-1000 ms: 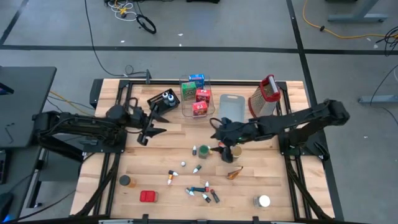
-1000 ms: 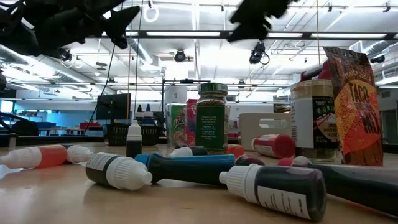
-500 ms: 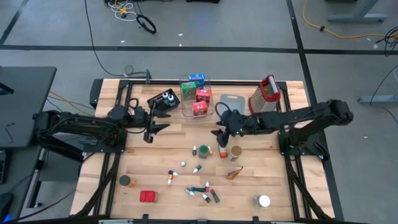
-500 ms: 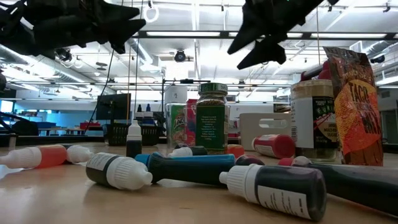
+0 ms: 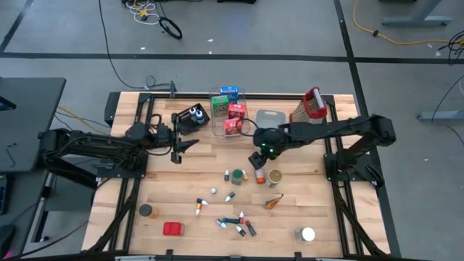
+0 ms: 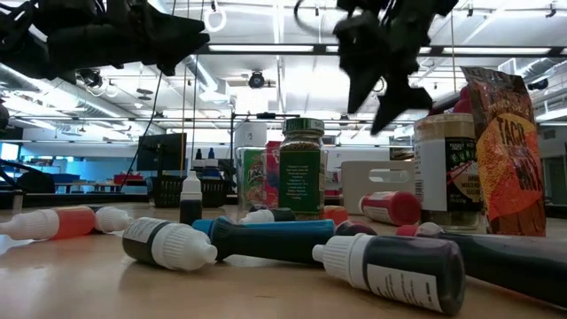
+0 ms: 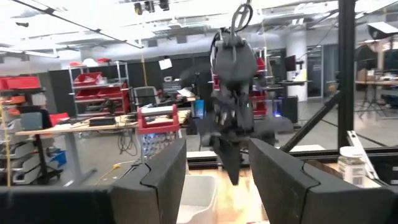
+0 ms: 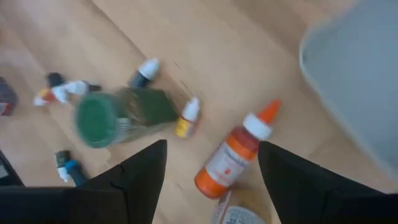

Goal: Pick & Place Kitchen Items
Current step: Put the large orange food coloring bottle into the black bin

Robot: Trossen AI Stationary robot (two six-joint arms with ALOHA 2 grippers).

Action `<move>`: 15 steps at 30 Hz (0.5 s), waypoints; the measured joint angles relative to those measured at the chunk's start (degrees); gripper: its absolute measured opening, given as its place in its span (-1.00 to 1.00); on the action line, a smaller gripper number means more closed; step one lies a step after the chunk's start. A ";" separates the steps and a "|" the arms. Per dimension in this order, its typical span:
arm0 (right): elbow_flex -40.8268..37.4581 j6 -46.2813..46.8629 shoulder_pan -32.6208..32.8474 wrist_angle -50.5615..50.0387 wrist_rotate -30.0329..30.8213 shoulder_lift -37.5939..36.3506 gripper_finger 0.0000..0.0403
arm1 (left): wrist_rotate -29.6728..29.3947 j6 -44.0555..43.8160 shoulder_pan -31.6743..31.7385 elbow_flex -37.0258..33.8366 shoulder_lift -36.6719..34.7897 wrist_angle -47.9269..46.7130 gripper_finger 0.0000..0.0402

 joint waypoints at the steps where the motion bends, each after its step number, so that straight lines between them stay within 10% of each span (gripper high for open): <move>1: -0.03 1.35 -0.31 -0.16 -1.60 1.08 0.31 | -0.18 0.01 0.00 0.00 0.00 0.00 -0.08; 15: -0.07 13.76 0.76 -1.79 -8.38 10.81 0.31 | -0.84 3.72 0.00 -0.04 0.00 -2.18 -0.08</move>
